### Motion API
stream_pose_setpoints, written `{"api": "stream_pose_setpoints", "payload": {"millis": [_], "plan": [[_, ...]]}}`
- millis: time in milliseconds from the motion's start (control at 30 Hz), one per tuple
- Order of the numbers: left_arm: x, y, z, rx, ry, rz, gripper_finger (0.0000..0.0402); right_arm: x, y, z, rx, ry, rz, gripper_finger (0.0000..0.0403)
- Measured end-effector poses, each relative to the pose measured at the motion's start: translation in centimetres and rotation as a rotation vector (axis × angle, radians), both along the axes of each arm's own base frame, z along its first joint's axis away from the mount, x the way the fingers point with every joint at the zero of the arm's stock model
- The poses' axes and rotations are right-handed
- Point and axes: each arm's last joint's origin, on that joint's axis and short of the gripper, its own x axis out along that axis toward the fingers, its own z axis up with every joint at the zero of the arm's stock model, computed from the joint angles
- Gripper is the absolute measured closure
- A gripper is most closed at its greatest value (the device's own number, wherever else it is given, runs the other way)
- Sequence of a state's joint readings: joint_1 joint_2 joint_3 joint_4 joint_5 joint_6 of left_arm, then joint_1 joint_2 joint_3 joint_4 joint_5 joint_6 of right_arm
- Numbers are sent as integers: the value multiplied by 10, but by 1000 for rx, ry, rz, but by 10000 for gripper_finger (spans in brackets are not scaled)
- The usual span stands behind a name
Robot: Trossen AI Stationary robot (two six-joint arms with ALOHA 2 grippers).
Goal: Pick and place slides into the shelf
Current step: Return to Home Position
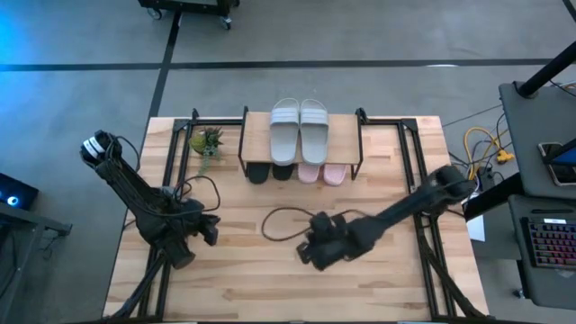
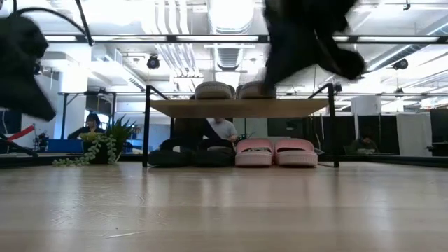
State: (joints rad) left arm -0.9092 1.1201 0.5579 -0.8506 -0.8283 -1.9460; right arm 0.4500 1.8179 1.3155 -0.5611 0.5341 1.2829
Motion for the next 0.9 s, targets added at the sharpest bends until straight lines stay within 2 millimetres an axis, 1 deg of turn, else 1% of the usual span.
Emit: {"api": "stream_pose_setpoints", "payload": {"millis": [67, 133, 200, 267, 333, 400, 467, 533, 633, 700, 800, 900], "plan": [[6, -3, 6, 44, -83, -52, 350, -3, -10, 30, -7, -76, 72, 390], [13, -3, 15, 95, -137, -113, 350, -11, -26, 58, -18, -128, 97, 390], [22, -2, 27, 145, -178, -196, 350, -24, -40, 85, -58, -199, 72, 390], [32, 1, 43, 198, -218, -319, 350, -40, -50, 113, -112, -291, 22, 390], [41, 3, 63, 244, -301, -502, 350, -57, -53, 139, -184, -397, -29, 390], [46, 6, 84, 314, -434, -655, 350, -74, -52, 159, -274, -471, -68, 390], [47, 14, 100, 423, -528, -678, 350, -89, -51, 172, -323, -513, -94, 390], [43, 22, 113, 498, -579, -601, 350, -101, -52, 181, -331, -550, -127, 390], [32, 33, 125, 489, -628, -442, 350, -117, -59, 193, -298, -586, -131, 390], [25, 38, 129, 479, -653, -408, 350, -124, -62, 201, -241, -639, -139, 390], [19, 41, 133, 457, -694, -438, 350, -127, -60, 209, -218, -684, -102, 390], [15, 41, 135, 429, -733, -537, 350, -120, -52, 207, -248, -662, 49, 390]]}}
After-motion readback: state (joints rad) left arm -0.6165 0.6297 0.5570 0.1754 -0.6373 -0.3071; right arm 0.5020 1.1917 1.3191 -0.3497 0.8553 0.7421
